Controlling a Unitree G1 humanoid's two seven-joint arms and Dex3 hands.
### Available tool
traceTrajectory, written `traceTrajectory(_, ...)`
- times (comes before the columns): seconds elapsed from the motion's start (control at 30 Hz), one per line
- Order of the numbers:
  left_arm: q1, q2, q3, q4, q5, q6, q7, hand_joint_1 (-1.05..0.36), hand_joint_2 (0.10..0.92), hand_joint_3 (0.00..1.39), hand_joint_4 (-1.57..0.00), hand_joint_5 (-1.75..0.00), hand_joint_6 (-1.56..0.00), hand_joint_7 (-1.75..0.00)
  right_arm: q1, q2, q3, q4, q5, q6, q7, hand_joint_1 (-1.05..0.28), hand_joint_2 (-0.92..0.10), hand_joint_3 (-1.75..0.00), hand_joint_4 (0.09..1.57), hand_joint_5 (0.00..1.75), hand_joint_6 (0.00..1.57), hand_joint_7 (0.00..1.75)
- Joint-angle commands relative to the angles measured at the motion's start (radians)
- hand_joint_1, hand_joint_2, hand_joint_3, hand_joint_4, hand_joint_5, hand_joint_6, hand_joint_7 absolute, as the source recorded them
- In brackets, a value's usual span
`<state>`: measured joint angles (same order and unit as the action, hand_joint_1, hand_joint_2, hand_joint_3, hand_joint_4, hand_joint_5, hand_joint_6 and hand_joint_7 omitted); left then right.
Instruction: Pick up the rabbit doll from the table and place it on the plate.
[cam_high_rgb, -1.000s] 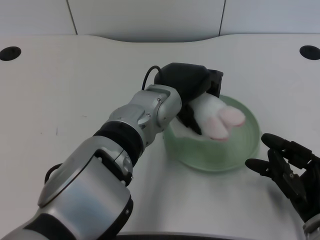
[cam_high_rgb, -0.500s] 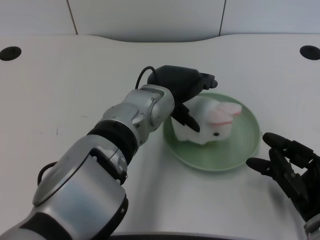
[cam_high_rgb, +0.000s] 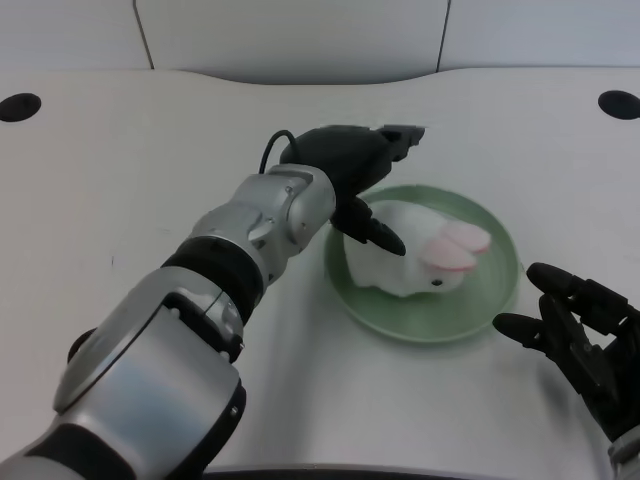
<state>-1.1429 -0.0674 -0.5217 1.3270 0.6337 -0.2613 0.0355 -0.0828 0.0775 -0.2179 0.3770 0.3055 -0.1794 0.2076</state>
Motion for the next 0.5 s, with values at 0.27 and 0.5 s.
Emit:
traceTrajectory(0.27,0.183,0.109,0.228,-0.104,-0.24,-0.252,0.023,-0.66,0.921,0.04,0.0,-1.18,0.0,-0.59,0.01,-0.028,0.003,-0.042,-0.03,0.021,-0.025,-0.21,-0.92,-0.32,1.01,0.44,1.13,0.0)
traceTrajectory(0.5,0.378,0.113,0.415,-0.294,-0.494,-0.254,-0.111,-0.59,0.921,0.17,-0.21,-1.72,-0.09,-1.36,0.003,-0.035,-0.005,-0.037,-0.041,0.019,-0.03,-0.19,-0.92,-0.33,1.02,0.45,1.13,0.01)
